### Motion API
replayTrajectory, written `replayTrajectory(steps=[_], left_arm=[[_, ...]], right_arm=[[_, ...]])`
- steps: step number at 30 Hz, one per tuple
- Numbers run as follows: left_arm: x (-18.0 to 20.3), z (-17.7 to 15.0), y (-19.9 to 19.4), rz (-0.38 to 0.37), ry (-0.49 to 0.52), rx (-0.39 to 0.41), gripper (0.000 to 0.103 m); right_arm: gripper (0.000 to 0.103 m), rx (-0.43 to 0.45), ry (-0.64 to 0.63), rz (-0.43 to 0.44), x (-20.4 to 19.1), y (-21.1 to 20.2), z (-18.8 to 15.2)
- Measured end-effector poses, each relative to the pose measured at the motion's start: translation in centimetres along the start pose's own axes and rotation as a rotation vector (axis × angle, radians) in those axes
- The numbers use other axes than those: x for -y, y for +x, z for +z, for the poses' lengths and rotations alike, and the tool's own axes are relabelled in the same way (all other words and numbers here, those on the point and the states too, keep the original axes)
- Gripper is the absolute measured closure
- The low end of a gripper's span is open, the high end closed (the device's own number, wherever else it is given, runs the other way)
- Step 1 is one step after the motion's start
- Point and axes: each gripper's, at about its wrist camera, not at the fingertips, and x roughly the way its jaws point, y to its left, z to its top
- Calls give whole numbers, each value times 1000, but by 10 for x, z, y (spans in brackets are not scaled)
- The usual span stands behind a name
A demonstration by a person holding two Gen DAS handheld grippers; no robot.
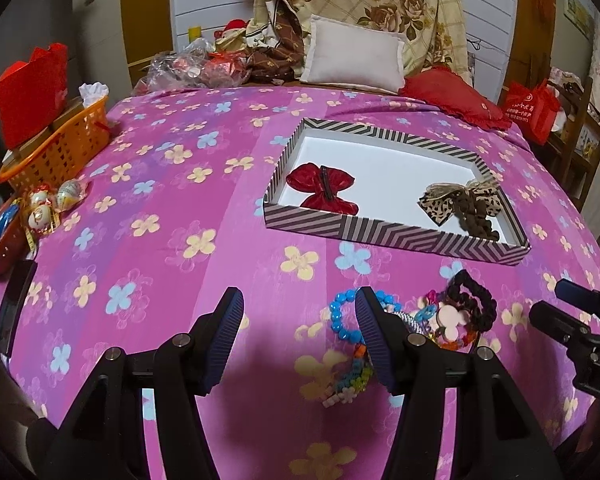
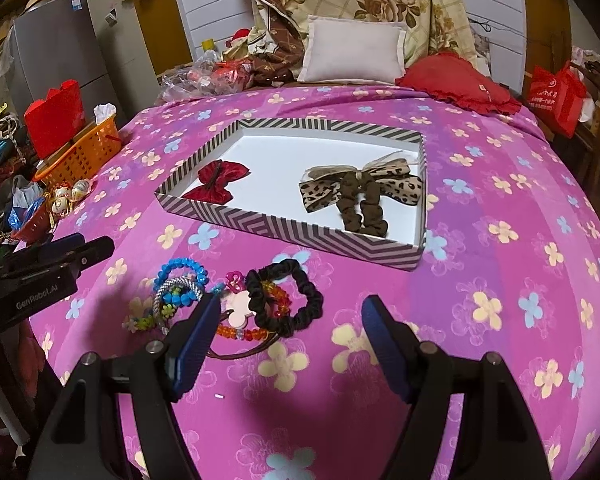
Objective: Organize jewelry
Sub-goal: 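Open both tools to release the bows and withdraw toward the bracelets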
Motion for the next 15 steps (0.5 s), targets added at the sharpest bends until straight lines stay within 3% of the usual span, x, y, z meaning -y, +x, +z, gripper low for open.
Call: replayTrajectory(steps=[15], left_arm=[[1,-10,-3,11,11,-10,69]], right_arm=[[26,-12,0,-7,2,-1,-4]])
